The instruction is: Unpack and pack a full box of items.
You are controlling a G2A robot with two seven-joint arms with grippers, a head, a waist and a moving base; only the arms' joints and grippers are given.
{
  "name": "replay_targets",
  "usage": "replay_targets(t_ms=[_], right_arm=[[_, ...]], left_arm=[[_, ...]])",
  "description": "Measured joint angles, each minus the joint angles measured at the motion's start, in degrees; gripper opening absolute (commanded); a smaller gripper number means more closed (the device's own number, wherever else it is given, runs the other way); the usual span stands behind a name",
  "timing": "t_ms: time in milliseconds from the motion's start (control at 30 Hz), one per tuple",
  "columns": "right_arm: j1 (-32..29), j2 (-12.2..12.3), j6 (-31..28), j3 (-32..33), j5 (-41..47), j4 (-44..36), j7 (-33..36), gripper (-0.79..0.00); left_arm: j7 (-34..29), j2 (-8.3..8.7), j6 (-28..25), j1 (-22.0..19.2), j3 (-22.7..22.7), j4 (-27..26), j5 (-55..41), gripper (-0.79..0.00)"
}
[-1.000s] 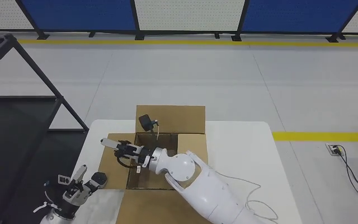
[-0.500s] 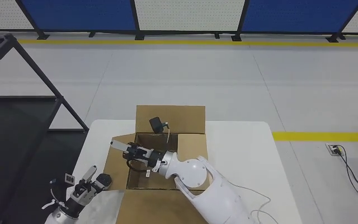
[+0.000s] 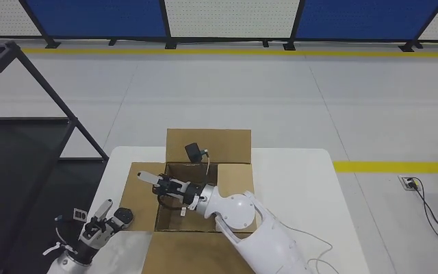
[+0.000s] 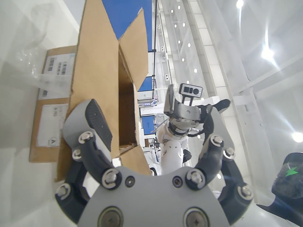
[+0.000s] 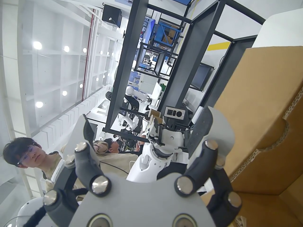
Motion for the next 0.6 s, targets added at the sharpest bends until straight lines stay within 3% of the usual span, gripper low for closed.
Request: replay_targets(t_ms=[133, 333, 600], right_arm=[[-0.6, 0.2, -0.1, 0.9, -0.9, -0.9, 0.3, 0.000], [-2.8, 1.3, 1.3, 3.2, -4.6, -5.1, 1.6, 0.000], [-11.3, 3.9, 2.4, 10.5, -9.4, -15.2, 1.8, 0.000]], left_arm=[[-1.6, 0.14, -0.5, 1.2, -2.2, -3.4, -2.4, 0.000], [-4.3, 0.49, 2.7, 2.3, -5.0, -8.5, -4.3, 0.000], [-4.2, 0.86, 7.3, 0.6, -4.9, -13.6, -1.7, 0.000]])
